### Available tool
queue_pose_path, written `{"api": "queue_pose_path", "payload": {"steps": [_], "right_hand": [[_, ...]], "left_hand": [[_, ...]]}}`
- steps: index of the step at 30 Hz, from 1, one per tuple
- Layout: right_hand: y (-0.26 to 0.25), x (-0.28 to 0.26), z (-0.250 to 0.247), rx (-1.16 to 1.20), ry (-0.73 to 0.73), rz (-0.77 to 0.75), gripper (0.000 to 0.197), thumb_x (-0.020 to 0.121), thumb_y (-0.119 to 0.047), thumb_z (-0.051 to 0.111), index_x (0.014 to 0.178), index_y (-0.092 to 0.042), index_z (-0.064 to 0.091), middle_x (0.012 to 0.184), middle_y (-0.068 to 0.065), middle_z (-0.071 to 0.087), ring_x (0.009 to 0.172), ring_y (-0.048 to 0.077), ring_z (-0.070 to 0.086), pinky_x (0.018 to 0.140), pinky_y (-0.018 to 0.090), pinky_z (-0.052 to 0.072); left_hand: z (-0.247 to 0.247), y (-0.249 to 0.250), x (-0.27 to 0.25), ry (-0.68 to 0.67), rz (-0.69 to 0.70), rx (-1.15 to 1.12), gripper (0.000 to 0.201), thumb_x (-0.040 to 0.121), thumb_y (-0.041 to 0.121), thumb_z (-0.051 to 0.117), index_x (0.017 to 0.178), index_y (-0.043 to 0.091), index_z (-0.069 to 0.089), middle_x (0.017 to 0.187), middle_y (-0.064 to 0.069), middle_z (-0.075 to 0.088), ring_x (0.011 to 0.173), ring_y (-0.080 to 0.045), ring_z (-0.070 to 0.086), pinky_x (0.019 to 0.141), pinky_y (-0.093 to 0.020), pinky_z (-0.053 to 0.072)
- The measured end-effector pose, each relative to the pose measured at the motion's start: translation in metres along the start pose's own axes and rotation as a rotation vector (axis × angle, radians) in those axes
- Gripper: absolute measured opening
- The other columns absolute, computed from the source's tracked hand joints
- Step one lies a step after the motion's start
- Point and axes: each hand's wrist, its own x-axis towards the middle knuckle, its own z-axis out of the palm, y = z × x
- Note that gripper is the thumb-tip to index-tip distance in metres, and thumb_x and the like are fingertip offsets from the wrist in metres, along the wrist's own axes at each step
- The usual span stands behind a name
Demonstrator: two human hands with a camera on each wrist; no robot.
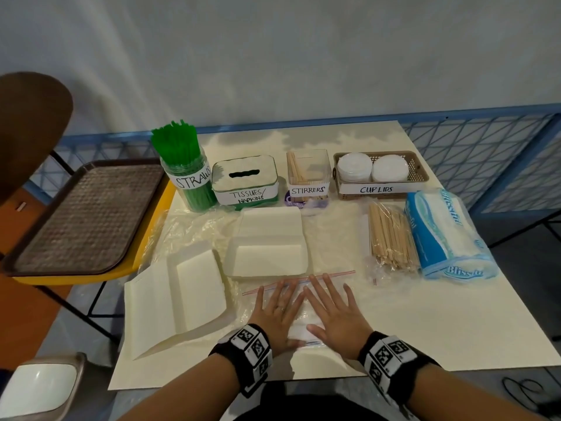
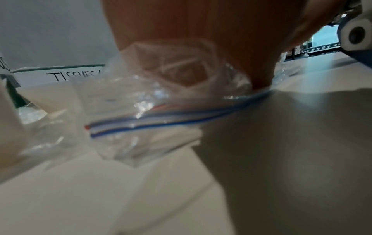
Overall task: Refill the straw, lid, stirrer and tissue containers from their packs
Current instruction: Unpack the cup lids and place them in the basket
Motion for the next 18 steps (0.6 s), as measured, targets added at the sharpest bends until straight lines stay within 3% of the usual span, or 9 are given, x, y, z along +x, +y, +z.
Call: {"api": "queue_pose_path", "payload": {"steps": [3, 6, 7, 9, 10, 11, 14, 15, 18], "right_hand": [[0.006, 0.0, 0.01, 0.045, -0.038, 0.03, 0.07, 0.094, -0.059, 0.006, 0.149, -0.016, 0.002, 0.157, 0.004, -0.007, 0.145, 0.024, -0.011, 0.111, 0.053, 0.019], [0.011, -0.001, 0.013, 0.057, -0.038, 0.059, 0.069, 0.094, -0.061, 0.007, 0.15, -0.02, 0.006, 0.158, 0.002, -0.002, 0.146, 0.021, -0.007, 0.098, 0.051, 0.032], [0.013, 0.0, 0.013, 0.059, -0.037, 0.07, 0.069, 0.093, -0.061, 0.008, 0.149, -0.02, 0.008, 0.158, 0.001, 0.003, 0.146, 0.021, 0.0, 0.096, 0.051, 0.034], [0.014, 0.0, 0.011, 0.072, -0.069, 0.102, 0.07, 0.093, -0.062, 0.009, 0.149, -0.019, 0.016, 0.154, -0.003, 0.023, 0.14, 0.021, 0.021, 0.091, 0.052, 0.044], [0.014, 0.0, 0.01, 0.079, -0.081, 0.115, 0.071, 0.093, -0.062, 0.009, 0.148, -0.019, 0.023, 0.15, -0.002, 0.033, 0.135, 0.02, 0.027, 0.089, 0.051, 0.049], [0.013, 0.0, 0.01, 0.08, -0.085, 0.119, 0.071, 0.093, -0.062, 0.008, 0.146, -0.018, 0.029, 0.147, -0.001, 0.038, 0.133, 0.019, 0.03, 0.087, 0.052, 0.051], [0.011, 0.0, 0.011, 0.07, -0.117, 0.122, 0.073, 0.093, -0.062, 0.009, 0.148, -0.017, 0.021, 0.155, 0.001, 0.022, 0.136, 0.021, 0.027, 0.092, 0.055, 0.042], [0.011, 0.0, 0.012, 0.076, -0.118, 0.12, 0.073, 0.093, -0.063, 0.009, 0.149, -0.018, 0.014, 0.158, 0.002, 0.011, 0.14, 0.022, 0.021, 0.096, 0.055, 0.036], [0.01, 0.0, 0.014, 0.093, -0.104, 0.112, 0.072, 0.093, -0.062, 0.007, 0.15, -0.019, 0.004, 0.158, 0.001, -0.001, 0.146, 0.02, -0.003, 0.098, 0.052, 0.028]], "left_hand": [[-0.005, 0.0, 0.006, -0.035, 0.013, 0.016, 0.098, 0.046, 0.076, -0.024, 0.122, 0.02, -0.05, 0.134, -0.002, -0.05, 0.123, -0.024, -0.048, 0.102, -0.054, -0.024], [-0.005, -0.007, 0.003, -0.045, 0.04, 0.012, 0.097, 0.055, 0.08, -0.013, 0.126, 0.023, -0.046, 0.137, -0.001, -0.049, 0.127, -0.021, -0.045, 0.106, -0.05, -0.023], [-0.003, -0.012, -0.001, -0.033, 0.039, 0.003, 0.097, 0.061, 0.083, -0.009, 0.128, 0.024, -0.046, 0.14, -0.001, -0.047, 0.13, -0.021, -0.044, 0.109, -0.05, -0.02], [0.005, -0.021, -0.009, -0.1, -0.056, -0.022, 0.095, 0.077, 0.082, 0.004, 0.144, 0.022, -0.023, 0.153, -0.007, -0.024, 0.142, -0.022, -0.024, 0.115, -0.048, -0.003], [0.008, -0.024, -0.01, -0.086, -0.098, -0.044, 0.091, 0.081, 0.079, 0.007, 0.148, 0.019, -0.009, 0.156, -0.009, -0.014, 0.144, -0.023, -0.016, 0.112, -0.046, 0.005], [0.01, -0.026, -0.009, -0.014, -0.104, -0.036, 0.09, 0.083, 0.077, 0.002, 0.148, 0.016, -0.006, 0.156, -0.009, -0.016, 0.144, -0.023, -0.019, 0.112, -0.045, 0.006], [-0.003, -0.005, -0.005, -0.015, -0.055, -0.086, 0.098, 0.059, 0.074, -0.033, 0.135, 0.013, -0.029, 0.139, -0.005, -0.042, 0.132, -0.021, -0.037, 0.113, -0.045, -0.015], [-0.005, 0.009, -0.004, -0.032, -0.046, -0.111, 0.094, 0.062, 0.072, -0.033, 0.134, 0.012, -0.031, 0.137, -0.005, -0.043, 0.133, -0.021, -0.035, 0.11, -0.043, -0.019], [-0.007, 0.038, 0.005, -0.062, -0.019, -0.145, 0.066, 0.098, 0.047, 0.01, 0.143, 0.012, -0.025, 0.134, 0.0, -0.042, 0.141, -0.02, -0.026, 0.112, -0.044, -0.017]]}}
